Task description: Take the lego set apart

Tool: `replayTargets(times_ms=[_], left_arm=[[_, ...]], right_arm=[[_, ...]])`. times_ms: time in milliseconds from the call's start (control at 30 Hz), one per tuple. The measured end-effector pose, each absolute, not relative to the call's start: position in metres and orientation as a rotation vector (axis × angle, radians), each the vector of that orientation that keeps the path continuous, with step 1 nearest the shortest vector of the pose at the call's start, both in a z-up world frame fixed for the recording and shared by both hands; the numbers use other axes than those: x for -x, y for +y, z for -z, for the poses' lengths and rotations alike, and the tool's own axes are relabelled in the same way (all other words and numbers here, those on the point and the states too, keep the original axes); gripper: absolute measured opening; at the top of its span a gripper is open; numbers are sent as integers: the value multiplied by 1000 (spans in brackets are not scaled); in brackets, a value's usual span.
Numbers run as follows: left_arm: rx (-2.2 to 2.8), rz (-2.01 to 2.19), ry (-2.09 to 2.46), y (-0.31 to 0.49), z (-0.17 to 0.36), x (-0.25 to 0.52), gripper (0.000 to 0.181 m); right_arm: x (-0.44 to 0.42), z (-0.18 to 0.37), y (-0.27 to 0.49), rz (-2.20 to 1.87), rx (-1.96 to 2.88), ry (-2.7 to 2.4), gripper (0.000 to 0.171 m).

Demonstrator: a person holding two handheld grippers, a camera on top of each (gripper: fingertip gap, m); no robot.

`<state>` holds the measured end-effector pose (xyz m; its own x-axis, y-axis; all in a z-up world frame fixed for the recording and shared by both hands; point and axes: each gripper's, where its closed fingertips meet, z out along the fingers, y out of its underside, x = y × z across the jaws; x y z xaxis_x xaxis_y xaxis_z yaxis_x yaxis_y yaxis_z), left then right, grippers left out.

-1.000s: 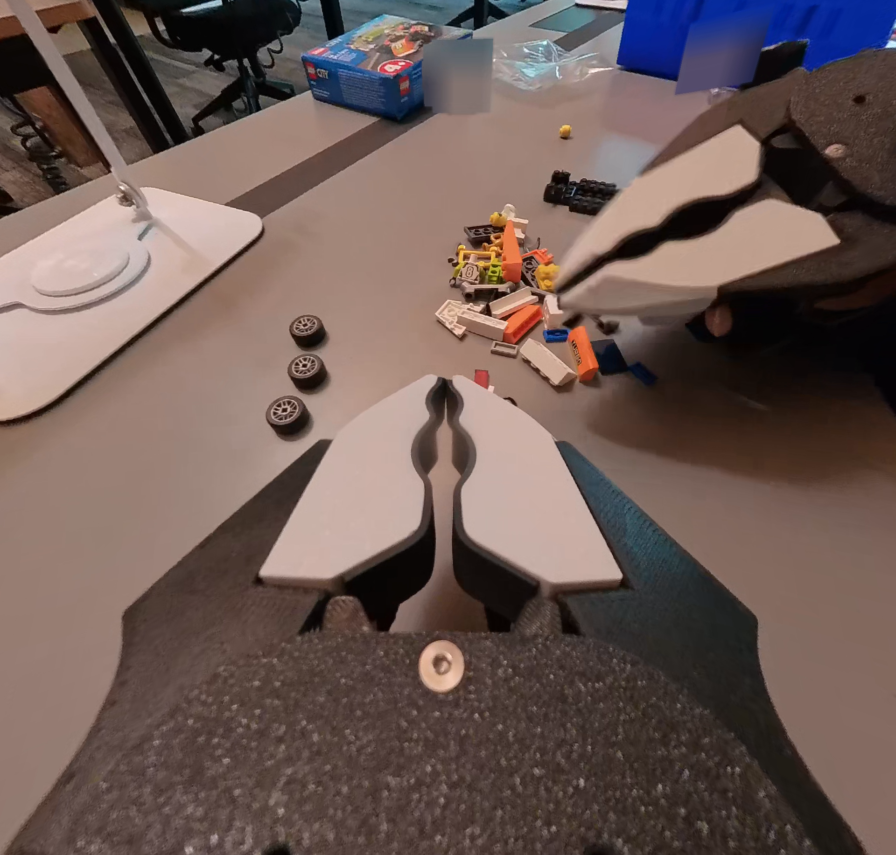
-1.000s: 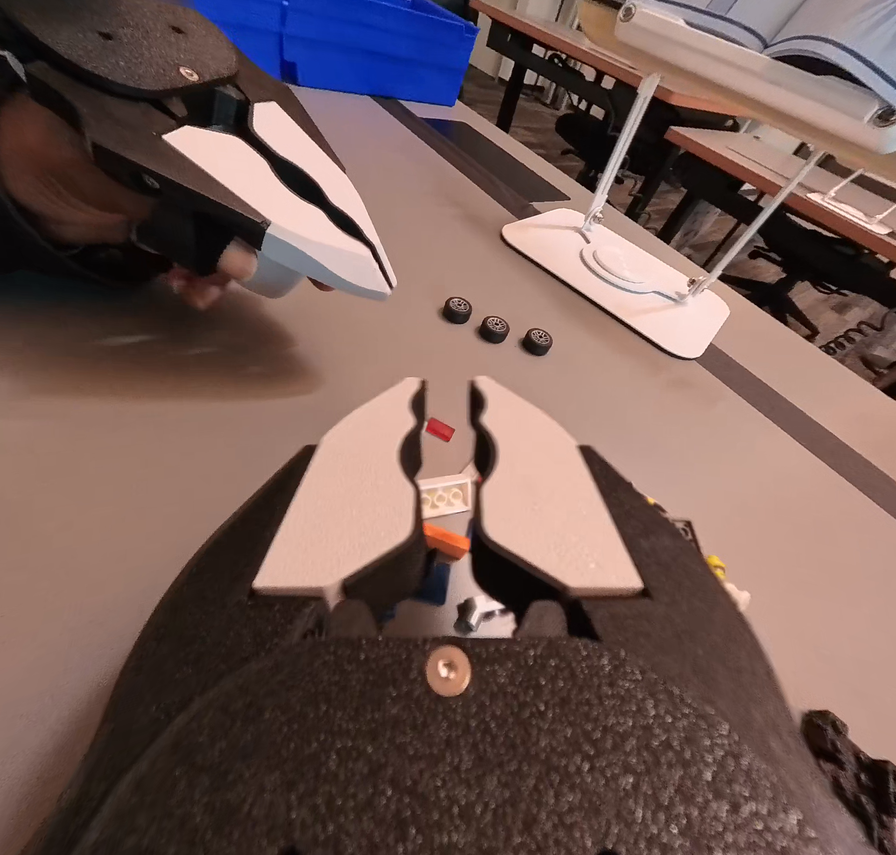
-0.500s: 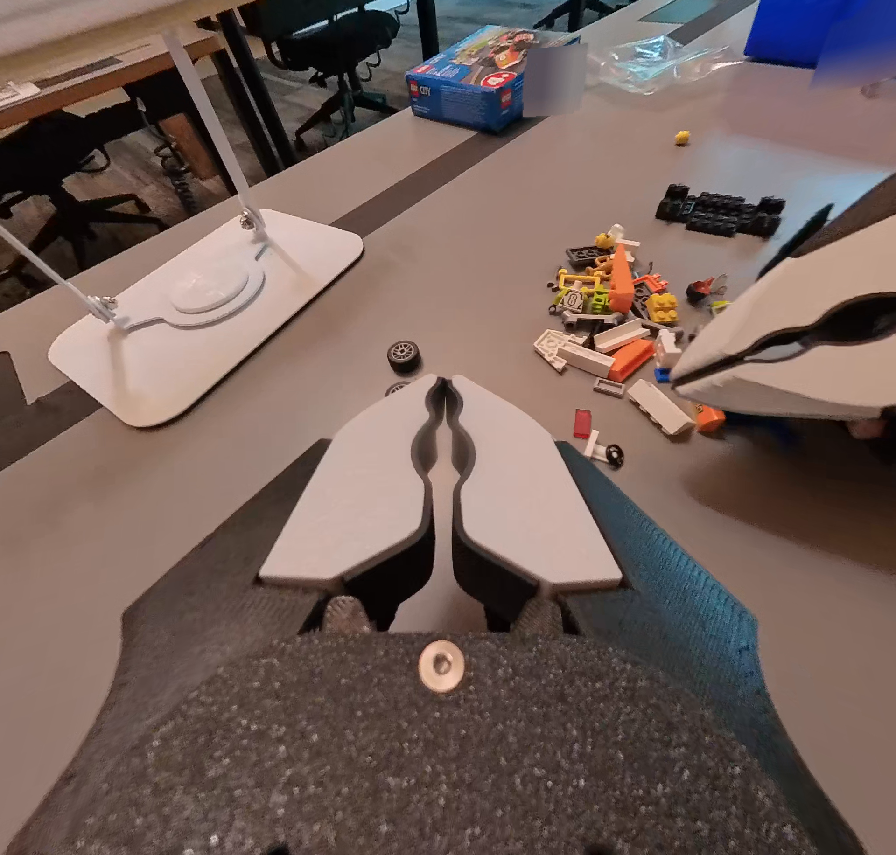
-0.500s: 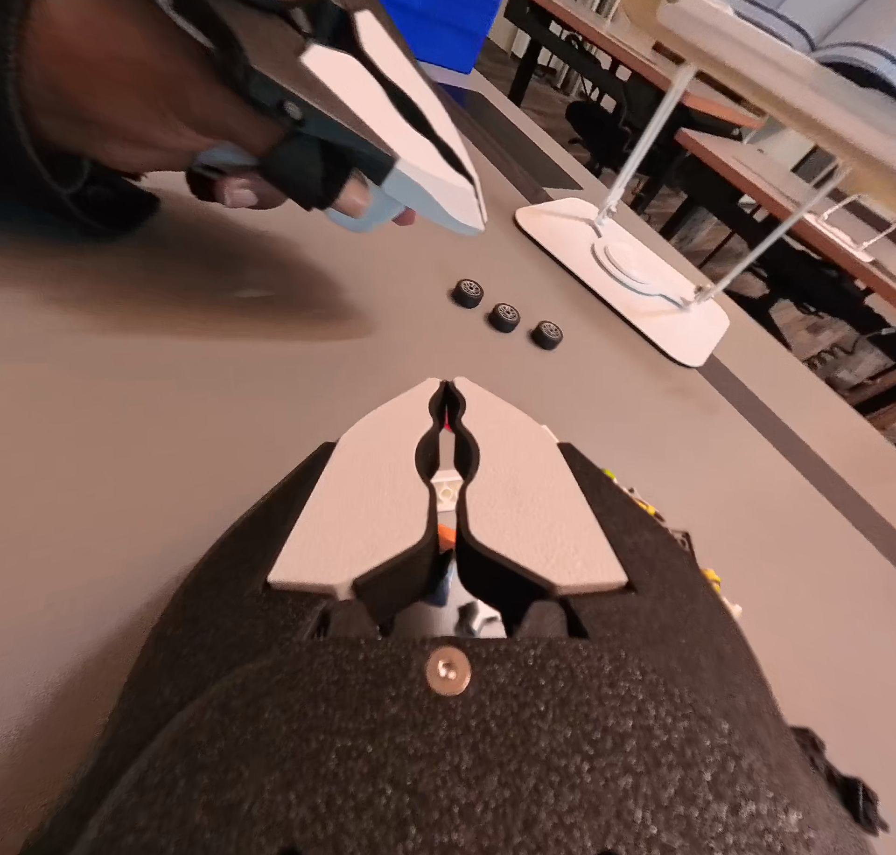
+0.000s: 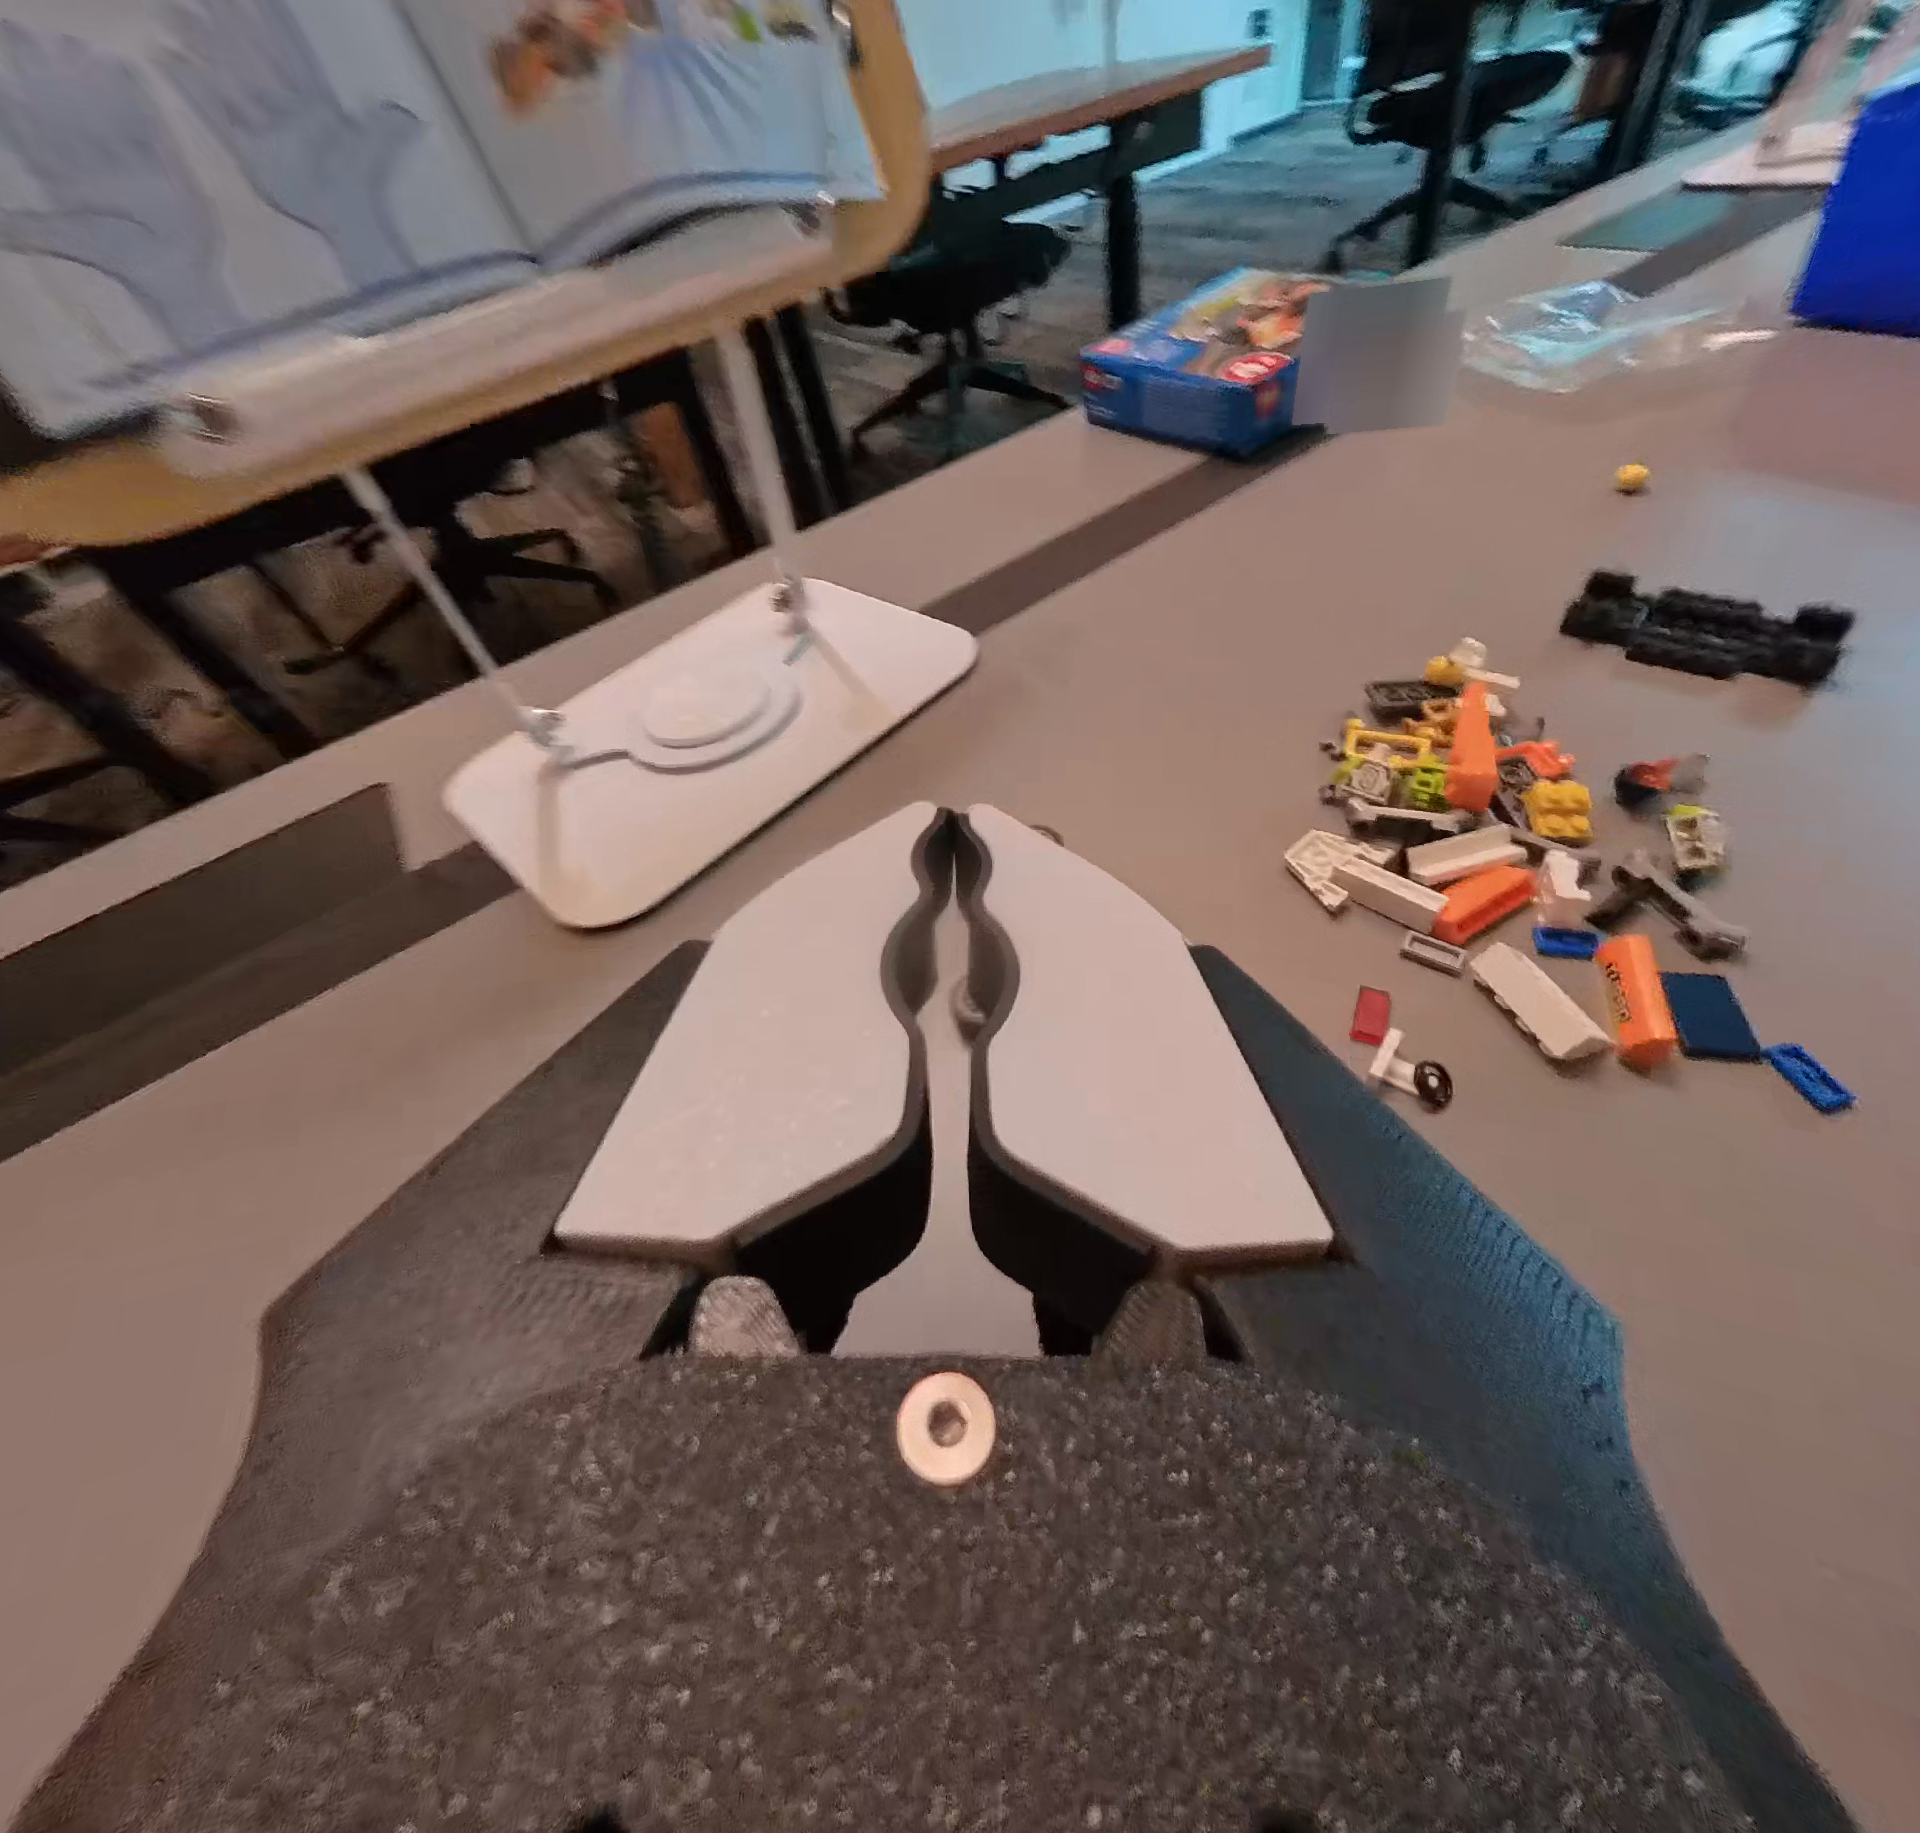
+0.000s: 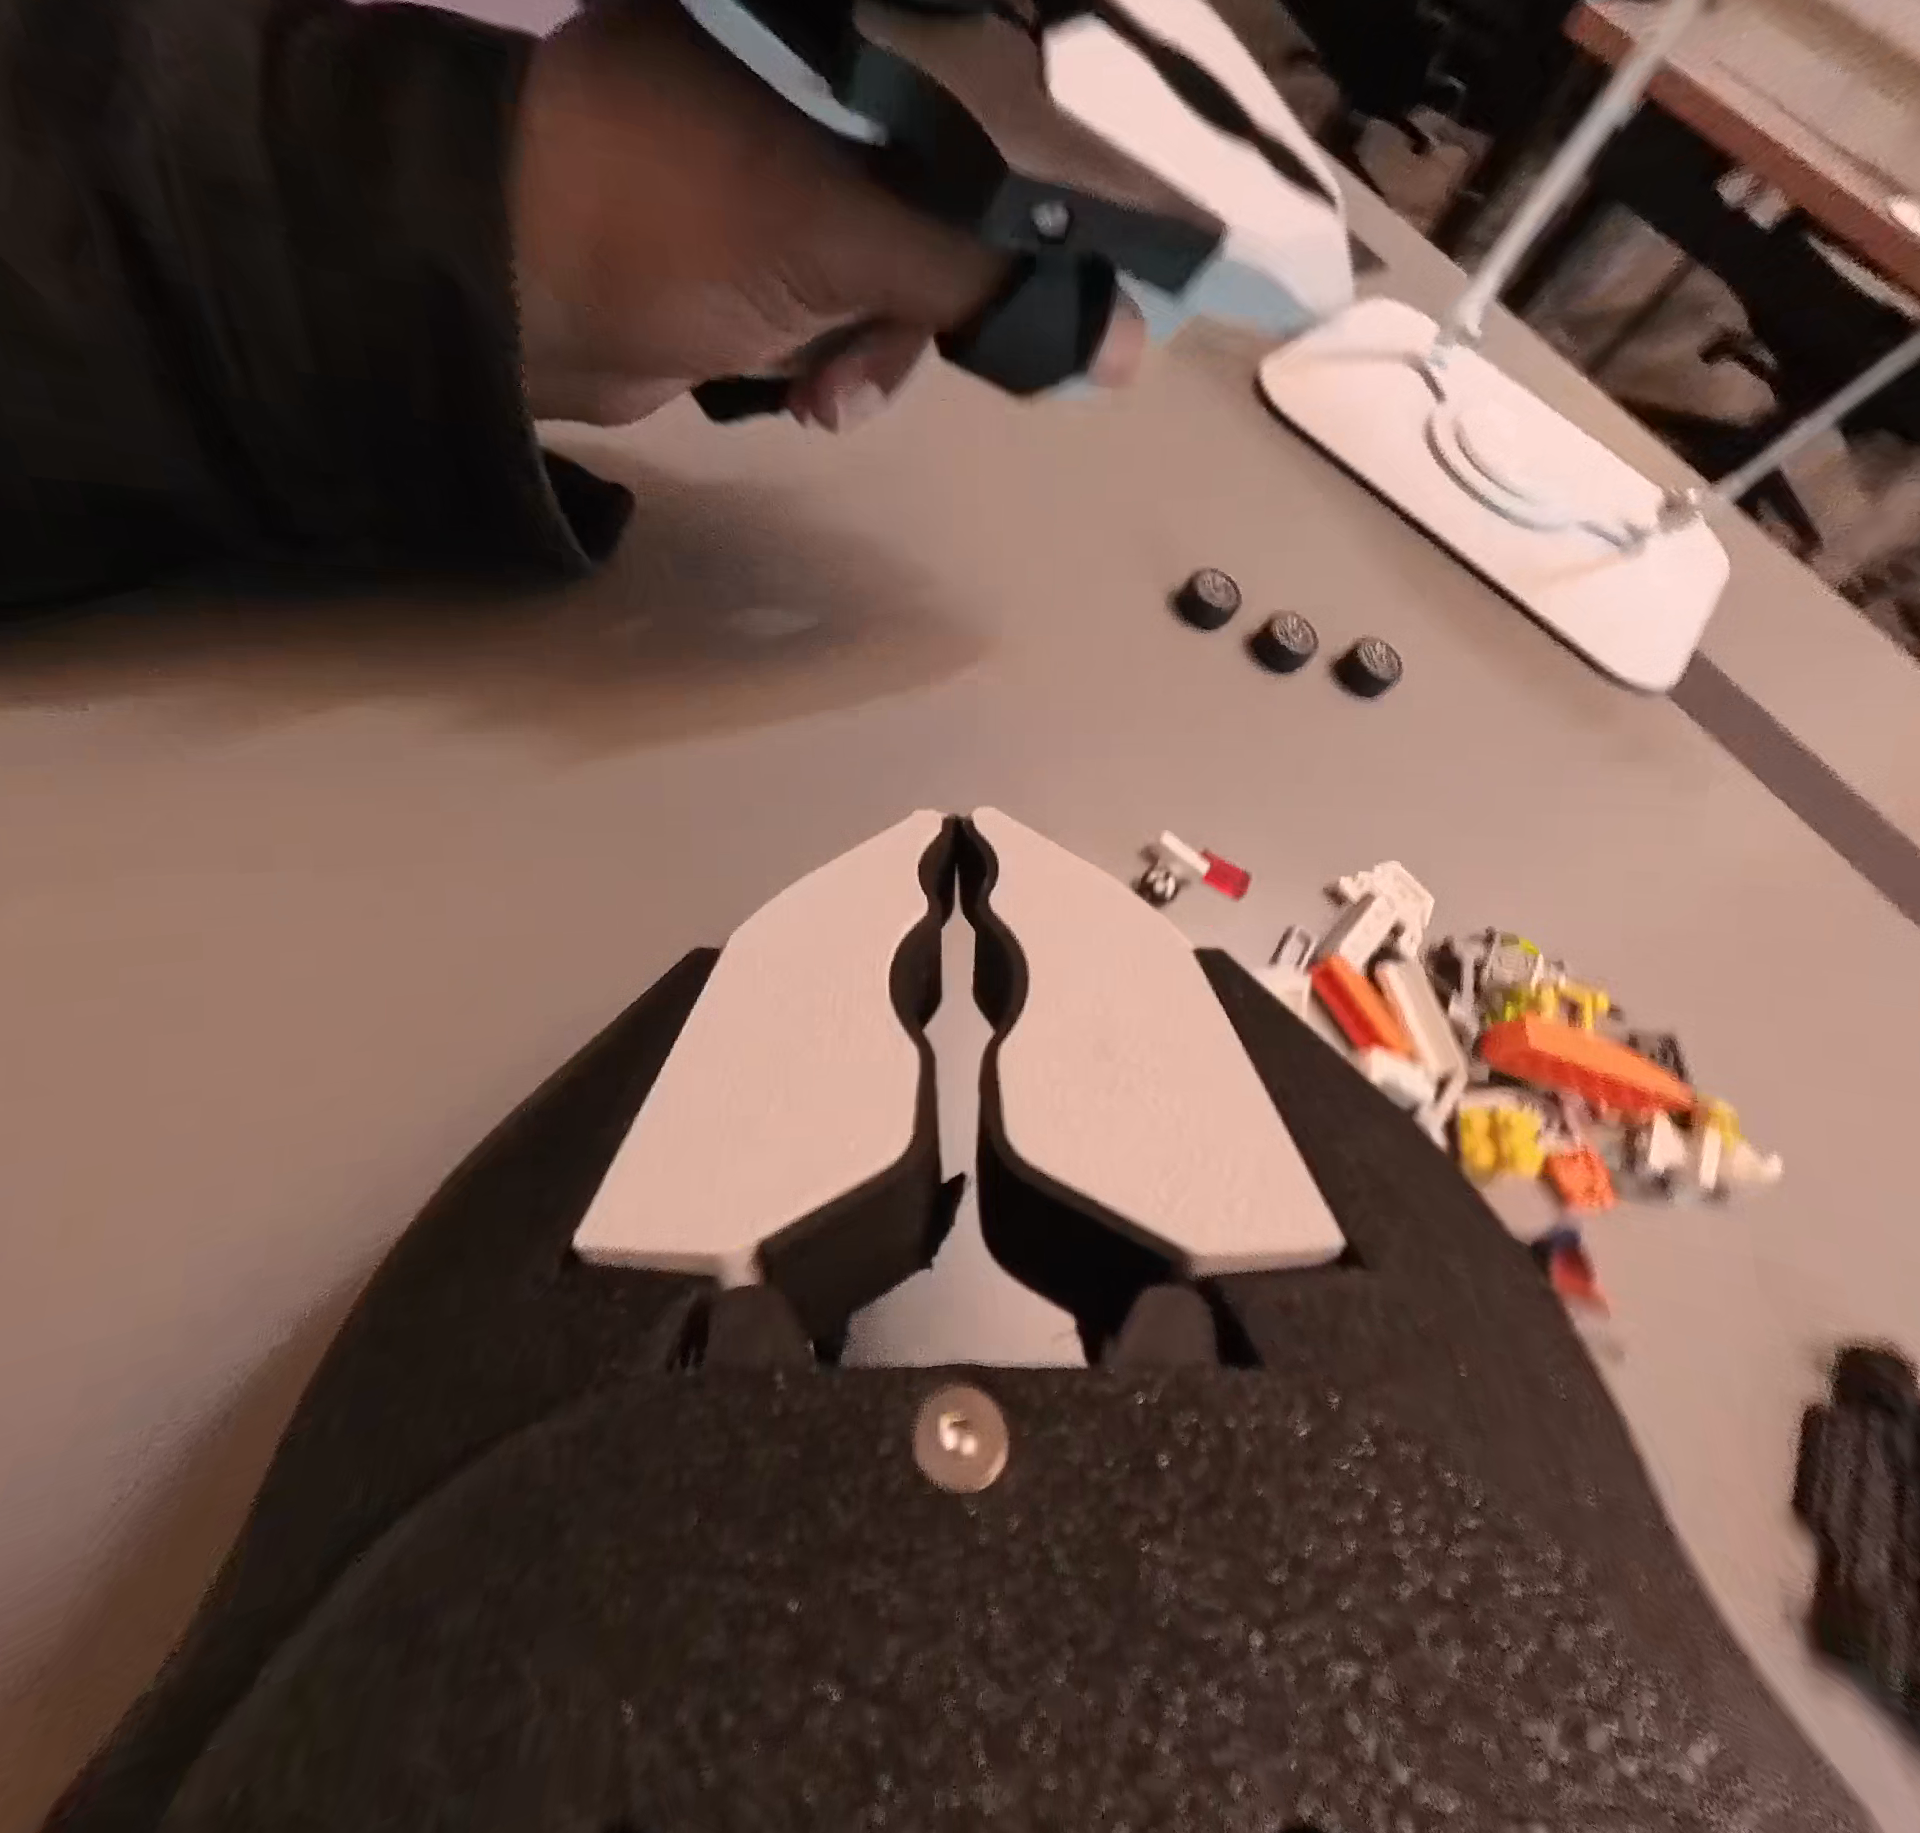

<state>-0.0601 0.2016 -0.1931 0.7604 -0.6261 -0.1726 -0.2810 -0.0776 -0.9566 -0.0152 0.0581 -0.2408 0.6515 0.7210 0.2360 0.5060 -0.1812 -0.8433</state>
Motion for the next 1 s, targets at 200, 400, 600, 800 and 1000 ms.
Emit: replayTargets(times_ms=[200,400,600,800,1000], left_arm=[[1728,310,608,108,163,110,0],[1780,223,587,-31,175,152,0],[1784,183,574,-139,171,173,0],[1784,164,567,-193,171,179,0],[1767,157,593,-226,179,177,0]], right_arm=[[-8,221,4,-204,1915,-622,0],[-9,207,-74,-161,1861,-479,0],[-2,191,-156,-112,1823,-442,0],[15,181,-207,-122,1795,-442,0],[25,186,-238,-119,1796,-441,0]])
